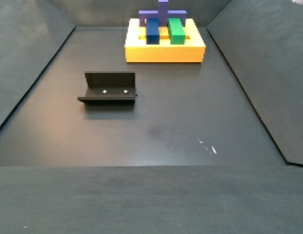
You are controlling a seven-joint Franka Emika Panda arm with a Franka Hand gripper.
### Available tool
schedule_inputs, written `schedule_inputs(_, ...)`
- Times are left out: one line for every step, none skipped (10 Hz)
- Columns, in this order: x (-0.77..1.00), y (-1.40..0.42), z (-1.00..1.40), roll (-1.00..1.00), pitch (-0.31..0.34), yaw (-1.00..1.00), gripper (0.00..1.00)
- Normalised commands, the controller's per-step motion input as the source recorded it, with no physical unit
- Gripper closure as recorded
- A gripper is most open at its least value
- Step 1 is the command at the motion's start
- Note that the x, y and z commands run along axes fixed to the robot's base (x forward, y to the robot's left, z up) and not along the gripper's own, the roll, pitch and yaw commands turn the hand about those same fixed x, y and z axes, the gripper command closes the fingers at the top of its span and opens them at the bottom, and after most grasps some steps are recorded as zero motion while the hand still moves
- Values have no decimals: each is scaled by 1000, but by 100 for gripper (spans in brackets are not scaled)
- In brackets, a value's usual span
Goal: Pick up the red object. Move up. Move to above the board. Insert the red object.
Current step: Move to above the board, then insert the red object.
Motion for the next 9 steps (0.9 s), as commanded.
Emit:
schedule_inputs(184, -622, 96, 12, 156, 10, 100)
schedule_inputs(126, -297, 60, 11, 135, 6, 100)
schedule_inputs(89, -204, 46, 9, 106, 8, 100)
schedule_inputs(0, -46, 0, 0, 0, 0, 100)
schedule_inputs(109, -317, -251, -53, 0, -20, 100)
schedule_inputs(89, -117, -880, 3, -34, -89, 100)
schedule_inputs(97, 89, -906, 241, 0, -111, 100)
schedule_inputs(0, 186, -789, 294, -3, 0, 100)
schedule_inputs(63, 174, -689, 320, -11, 0, 100)
